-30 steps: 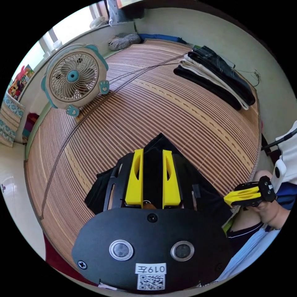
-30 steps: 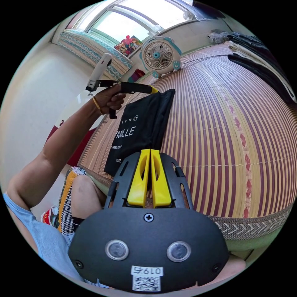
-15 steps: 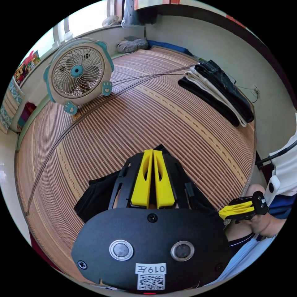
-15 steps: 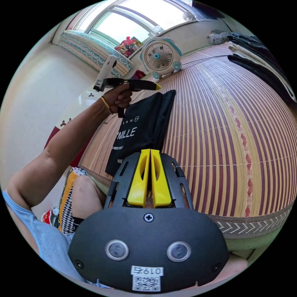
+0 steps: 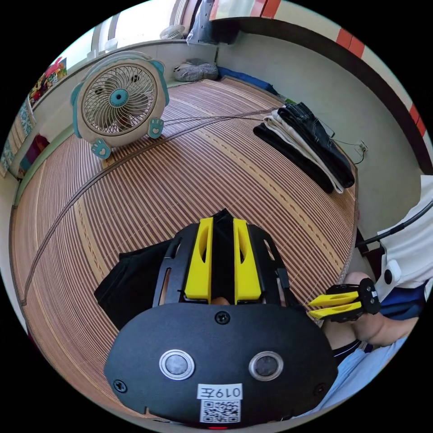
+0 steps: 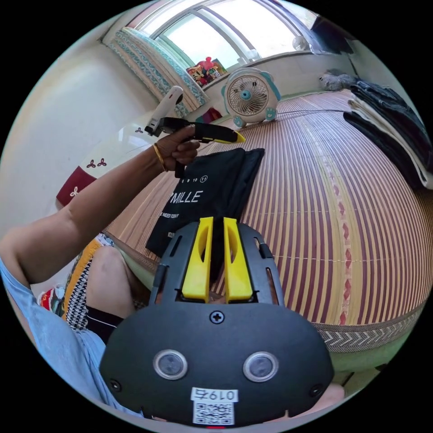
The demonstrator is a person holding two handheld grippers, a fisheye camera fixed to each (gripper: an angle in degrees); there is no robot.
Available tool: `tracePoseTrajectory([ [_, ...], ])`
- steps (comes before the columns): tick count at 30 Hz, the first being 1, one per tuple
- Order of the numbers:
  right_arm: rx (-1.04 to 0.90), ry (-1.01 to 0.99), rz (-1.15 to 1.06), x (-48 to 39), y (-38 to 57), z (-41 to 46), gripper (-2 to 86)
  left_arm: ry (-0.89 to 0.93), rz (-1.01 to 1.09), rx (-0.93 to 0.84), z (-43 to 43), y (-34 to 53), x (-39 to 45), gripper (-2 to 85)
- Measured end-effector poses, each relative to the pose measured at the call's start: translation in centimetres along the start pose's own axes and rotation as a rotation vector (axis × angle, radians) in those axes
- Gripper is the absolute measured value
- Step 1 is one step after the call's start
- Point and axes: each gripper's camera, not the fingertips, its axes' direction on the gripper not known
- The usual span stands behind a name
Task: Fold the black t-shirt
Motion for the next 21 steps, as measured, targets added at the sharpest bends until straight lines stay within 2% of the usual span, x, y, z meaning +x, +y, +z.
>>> tracePoseTrajectory([
  [5,-0.03,0.043,-0.022,-1.1,0.2,0.6,3.5,-0.043,-0.004,-0.051,0.9,1.4,-0.7,3.5],
  [10,-0.009,0.0,0.023,-0.5,0.7,-0.4,-0.6,-0.048,-0.027,-0.045,0.9,2.4,-1.6,2.1],
  [14,-0.013,-0.002,0.12,0.9,1.3,-1.1,-0.8,-0.079,-0.021,-0.036,0.5,3.3,-1.8,1.6],
  [21,-0.002,-0.056,0.131,0.8,1.7,-1.9,1.0,-0.09,-0.017,-0.016,-1.1,5.6,-2.3,1.3],
])
